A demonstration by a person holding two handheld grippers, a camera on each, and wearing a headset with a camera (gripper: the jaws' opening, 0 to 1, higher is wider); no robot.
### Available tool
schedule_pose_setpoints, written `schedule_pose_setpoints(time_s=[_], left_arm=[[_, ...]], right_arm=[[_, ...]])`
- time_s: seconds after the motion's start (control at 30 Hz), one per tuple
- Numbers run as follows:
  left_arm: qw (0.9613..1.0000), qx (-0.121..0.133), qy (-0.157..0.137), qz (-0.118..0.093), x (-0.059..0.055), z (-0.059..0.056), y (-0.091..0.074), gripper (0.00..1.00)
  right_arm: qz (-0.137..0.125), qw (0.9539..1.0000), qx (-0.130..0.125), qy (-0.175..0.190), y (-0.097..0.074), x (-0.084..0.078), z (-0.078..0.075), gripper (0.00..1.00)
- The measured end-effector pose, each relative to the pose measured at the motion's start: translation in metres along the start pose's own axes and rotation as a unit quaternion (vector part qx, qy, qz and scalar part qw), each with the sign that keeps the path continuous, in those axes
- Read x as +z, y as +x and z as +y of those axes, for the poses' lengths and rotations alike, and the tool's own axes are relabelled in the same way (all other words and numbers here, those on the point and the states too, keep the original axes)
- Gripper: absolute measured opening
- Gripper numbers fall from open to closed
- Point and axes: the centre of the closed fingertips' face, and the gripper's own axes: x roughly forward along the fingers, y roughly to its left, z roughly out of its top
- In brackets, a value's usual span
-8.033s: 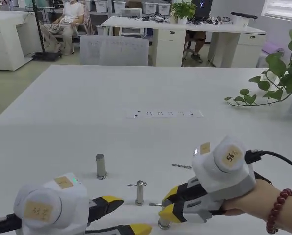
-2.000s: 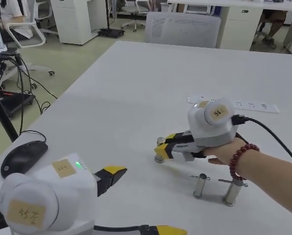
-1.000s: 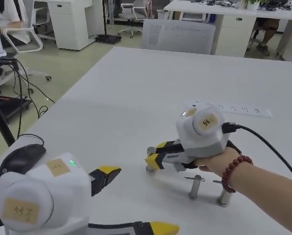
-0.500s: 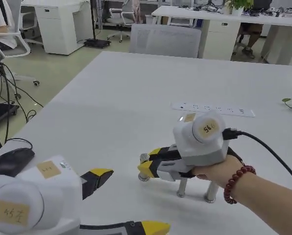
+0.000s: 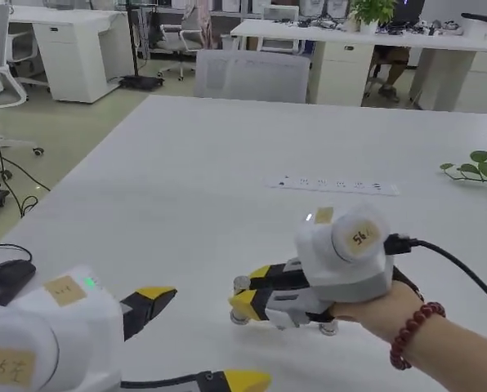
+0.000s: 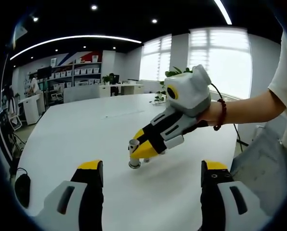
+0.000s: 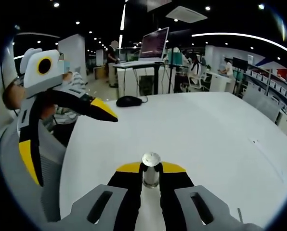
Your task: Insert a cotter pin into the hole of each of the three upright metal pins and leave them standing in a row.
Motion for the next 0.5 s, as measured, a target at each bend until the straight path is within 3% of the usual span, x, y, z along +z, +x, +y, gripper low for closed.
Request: schedule_pose_setpoints(time_s=[0.5], left_arm=[[0.9999, -0.01, 0.003, 0.001, 0.001, -0.011, 0.001, 0.82]], right_arm=[[0.01, 0.9994, -0.029, 0.017, -0.037, -0.029, 0.001, 0.13]])
